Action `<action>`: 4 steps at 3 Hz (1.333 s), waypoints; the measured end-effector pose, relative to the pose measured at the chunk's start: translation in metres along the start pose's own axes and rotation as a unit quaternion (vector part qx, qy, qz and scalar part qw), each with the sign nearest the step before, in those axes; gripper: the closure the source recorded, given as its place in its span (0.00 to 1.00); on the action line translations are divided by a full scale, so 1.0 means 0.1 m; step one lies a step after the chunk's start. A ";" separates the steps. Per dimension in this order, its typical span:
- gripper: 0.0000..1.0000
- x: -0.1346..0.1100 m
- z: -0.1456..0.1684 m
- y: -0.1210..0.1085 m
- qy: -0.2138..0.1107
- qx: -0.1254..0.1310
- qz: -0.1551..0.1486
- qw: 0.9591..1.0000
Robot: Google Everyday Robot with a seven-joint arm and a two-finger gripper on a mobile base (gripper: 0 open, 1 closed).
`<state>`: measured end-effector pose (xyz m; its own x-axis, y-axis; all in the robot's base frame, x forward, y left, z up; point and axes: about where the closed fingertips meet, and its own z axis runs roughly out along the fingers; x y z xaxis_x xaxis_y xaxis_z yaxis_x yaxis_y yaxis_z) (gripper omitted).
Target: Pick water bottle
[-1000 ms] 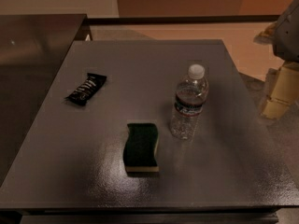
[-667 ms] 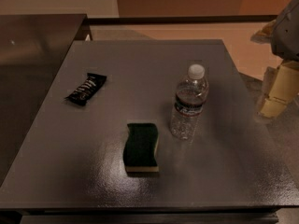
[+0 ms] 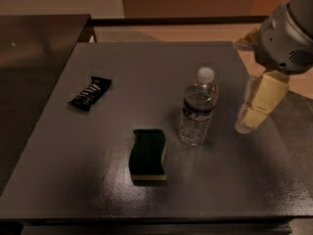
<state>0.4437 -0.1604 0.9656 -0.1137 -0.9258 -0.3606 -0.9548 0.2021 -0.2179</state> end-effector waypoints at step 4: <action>0.18 -0.48 0.42 0.30 -0.110 -0.075 -0.005 0.991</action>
Offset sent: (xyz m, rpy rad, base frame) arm -0.0129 0.0627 -0.0455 0.1879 0.0999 0.1172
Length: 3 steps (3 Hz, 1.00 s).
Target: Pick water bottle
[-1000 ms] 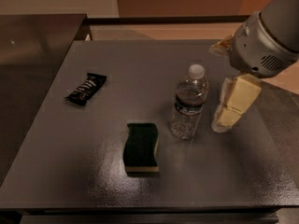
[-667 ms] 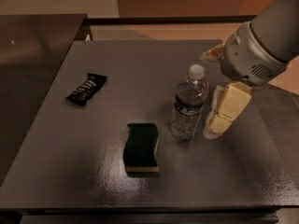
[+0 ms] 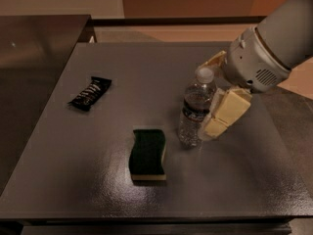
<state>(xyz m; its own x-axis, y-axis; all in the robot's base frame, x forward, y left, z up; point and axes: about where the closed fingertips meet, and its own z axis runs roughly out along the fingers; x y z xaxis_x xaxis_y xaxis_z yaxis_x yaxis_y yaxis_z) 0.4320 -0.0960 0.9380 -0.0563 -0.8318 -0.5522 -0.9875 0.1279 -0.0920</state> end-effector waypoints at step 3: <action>0.88 -0.19 0.00 -0.06 -0.039 -0.019 0.013 0.999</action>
Offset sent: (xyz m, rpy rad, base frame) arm 0.0048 0.0134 0.0028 0.1064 0.0520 0.0050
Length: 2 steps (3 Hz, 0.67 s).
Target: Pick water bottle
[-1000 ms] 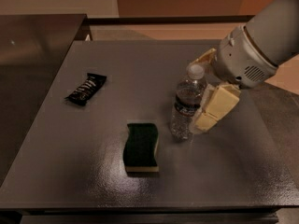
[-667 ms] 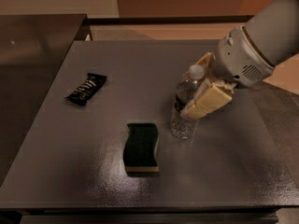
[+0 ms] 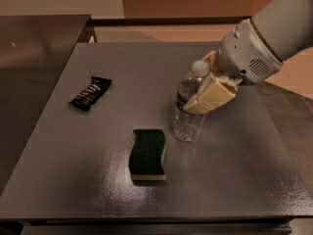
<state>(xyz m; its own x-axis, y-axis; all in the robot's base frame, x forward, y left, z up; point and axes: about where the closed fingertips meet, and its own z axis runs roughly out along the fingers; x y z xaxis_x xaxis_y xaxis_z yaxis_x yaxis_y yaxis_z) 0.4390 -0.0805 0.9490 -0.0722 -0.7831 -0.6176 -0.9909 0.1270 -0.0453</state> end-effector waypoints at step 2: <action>1.00 -0.38 -0.28 -0.19 0.006 0.013 -0.017 1.000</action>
Offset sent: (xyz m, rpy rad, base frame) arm 0.0323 0.0119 0.0807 -0.0346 -0.0701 0.0113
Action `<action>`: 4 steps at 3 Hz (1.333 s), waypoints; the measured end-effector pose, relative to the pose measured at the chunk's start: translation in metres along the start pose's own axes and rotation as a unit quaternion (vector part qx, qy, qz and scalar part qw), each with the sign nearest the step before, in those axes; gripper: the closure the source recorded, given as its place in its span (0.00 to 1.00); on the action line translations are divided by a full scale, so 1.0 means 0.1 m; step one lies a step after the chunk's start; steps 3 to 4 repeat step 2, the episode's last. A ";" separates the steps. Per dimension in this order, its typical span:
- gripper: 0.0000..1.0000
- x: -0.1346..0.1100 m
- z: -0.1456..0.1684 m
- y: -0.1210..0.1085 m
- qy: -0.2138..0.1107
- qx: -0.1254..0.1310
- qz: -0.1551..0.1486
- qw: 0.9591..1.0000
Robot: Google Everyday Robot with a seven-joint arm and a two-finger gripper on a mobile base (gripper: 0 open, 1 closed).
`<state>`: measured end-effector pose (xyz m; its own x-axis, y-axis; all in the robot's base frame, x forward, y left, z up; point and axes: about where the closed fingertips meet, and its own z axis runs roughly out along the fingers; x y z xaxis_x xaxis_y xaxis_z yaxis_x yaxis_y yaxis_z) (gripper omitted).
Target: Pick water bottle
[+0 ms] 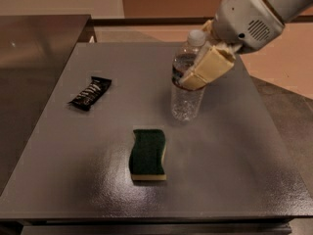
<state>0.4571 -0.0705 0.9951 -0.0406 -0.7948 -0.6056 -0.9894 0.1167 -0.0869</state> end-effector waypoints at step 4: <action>1.00 -0.31 -0.29 -0.18 -0.002 0.020 -0.023 1.000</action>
Offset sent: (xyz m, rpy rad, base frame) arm 0.0217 0.0031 0.0581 -0.0104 -0.0734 0.0173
